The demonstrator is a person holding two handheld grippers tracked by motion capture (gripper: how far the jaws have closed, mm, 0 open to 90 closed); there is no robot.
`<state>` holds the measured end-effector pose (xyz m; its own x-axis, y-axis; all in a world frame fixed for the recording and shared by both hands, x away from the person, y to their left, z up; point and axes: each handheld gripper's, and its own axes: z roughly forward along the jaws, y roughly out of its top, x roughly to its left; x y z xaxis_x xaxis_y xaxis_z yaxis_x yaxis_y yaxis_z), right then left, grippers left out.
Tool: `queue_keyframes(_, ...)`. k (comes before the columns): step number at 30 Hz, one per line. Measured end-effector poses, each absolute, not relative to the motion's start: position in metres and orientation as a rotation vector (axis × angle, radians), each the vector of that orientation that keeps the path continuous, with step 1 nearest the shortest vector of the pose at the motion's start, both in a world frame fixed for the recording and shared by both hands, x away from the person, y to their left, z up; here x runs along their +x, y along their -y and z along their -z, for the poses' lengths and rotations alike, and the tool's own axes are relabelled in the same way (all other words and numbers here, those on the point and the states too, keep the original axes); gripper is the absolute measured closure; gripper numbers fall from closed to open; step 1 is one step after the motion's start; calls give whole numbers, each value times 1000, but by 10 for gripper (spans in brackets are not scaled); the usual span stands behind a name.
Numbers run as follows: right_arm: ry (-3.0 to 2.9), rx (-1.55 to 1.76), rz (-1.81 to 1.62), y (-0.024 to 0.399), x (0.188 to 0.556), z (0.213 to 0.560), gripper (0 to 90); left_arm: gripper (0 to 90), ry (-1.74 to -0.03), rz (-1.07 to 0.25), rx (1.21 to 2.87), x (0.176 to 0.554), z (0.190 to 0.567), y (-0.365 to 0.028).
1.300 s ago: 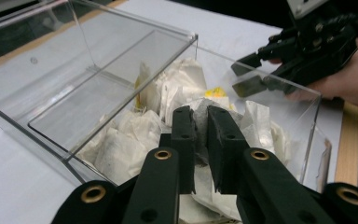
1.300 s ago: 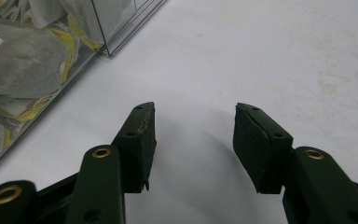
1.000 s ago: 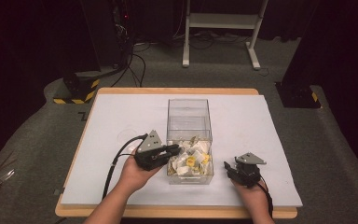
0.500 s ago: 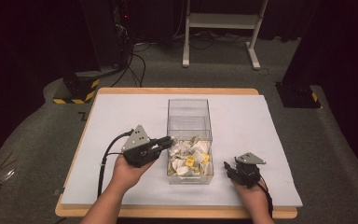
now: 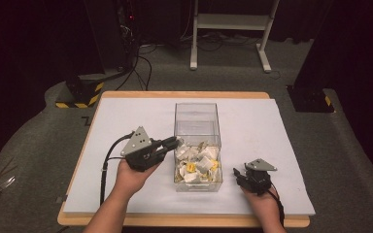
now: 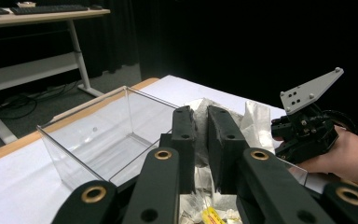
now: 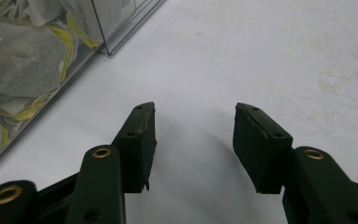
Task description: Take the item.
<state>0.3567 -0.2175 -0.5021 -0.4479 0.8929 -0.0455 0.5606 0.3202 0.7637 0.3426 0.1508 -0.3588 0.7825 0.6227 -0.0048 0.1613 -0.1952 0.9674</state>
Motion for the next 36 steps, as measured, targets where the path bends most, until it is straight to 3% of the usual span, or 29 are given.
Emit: queue_keyframes(36,-2127,1277,-945,217,357,502,493,817,-552,-570,1658,339,301,-165)
